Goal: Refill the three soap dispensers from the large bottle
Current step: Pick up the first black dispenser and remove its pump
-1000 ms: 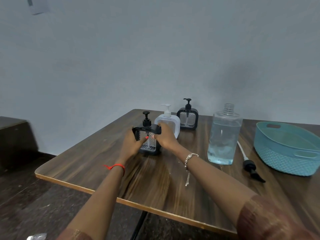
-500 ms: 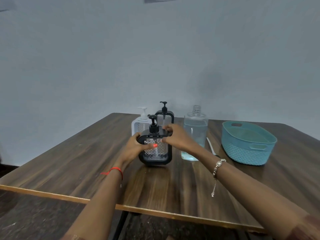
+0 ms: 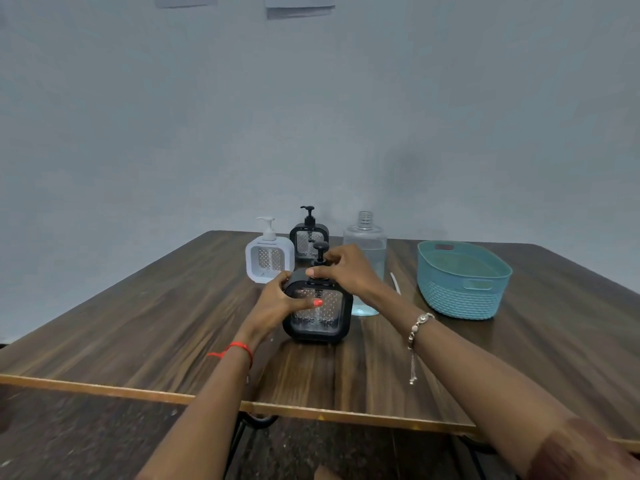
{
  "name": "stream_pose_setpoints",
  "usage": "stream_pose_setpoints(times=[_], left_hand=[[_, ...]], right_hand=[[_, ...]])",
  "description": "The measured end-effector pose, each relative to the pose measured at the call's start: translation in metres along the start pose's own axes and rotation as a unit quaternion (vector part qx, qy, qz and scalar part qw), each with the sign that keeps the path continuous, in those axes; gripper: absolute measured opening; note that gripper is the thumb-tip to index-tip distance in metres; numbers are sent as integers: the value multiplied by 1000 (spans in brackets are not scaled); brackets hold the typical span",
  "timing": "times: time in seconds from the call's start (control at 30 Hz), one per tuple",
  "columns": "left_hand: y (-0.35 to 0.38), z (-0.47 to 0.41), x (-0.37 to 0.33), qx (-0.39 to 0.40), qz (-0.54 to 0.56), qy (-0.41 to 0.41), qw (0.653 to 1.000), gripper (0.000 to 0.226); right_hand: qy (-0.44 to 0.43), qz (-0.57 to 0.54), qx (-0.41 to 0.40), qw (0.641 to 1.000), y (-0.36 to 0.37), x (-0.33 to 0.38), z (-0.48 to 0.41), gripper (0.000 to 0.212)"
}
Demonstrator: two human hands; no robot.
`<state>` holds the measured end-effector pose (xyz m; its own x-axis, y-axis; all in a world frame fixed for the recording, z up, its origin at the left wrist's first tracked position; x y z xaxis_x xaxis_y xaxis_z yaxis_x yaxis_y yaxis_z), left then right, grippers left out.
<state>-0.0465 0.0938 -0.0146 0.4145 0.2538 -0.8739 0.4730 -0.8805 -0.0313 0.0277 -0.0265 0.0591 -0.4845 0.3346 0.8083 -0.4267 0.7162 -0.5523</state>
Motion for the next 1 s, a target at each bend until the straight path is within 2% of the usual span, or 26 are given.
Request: stream_pose_setpoints(times=[0.1, 0.17, 0.27, 0.37, 0.43, 0.5, 0.53, 0.6, 0.67, 0.8, 1.0], left_hand=[[2, 4, -4, 16, 20, -2, 1000, 63], [3, 5, -6, 27, 38, -4, 999, 67], [6, 5, -9, 40, 37, -1, 999, 69], [9, 4, -11, 30, 30, 1, 999, 67], [10, 4, -13, 7, 27, 7, 1000, 56], [11, 2, -14, -12, 18, 13, 1000, 50], [12, 2, -15, -16, 13, 14, 1000, 50], [12, 1, -15, -23, 5, 15, 1000, 50], [11, 2, -13, -32, 7, 13, 999, 51], [12, 5, -14, -34, 0, 7, 999, 53], [17, 3, -17, -26, -15, 12, 999, 52]], right_hand=[[-25, -39, 54, 997, -5, 0, 1, 32], [-21, -66, 121, 990, -8, -1, 1, 26], [6, -147, 256, 955, -9, -5, 1, 39], [25, -211, 296, 931, -12, -9, -3, 45], [24, -194, 254, 947, -13, -9, -1, 33], [-2, -87, 146, 985, -12, -5, 3, 24], [-18, -46, 91, 995, -13, -4, 3, 29], [-28, -34, 30, 999, -12, -4, 0, 39], [4, -76, 32, 997, -15, -6, -3, 40], [56, -195, 103, 974, -15, -14, -4, 37], [20, -41, 6, 999, -13, -15, -1, 53]])
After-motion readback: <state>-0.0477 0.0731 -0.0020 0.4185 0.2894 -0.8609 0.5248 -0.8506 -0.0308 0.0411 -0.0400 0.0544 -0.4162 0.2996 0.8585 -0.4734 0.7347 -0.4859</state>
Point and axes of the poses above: each hand's wrist, its own z-axis away from the middle knuckle, its own y-axis out of the palm, x = y × z, the point moved 5 cm from there along -z, towards the middle knuckle, and after that the axes turned 13 degrees about y, right-handed, at the moved point
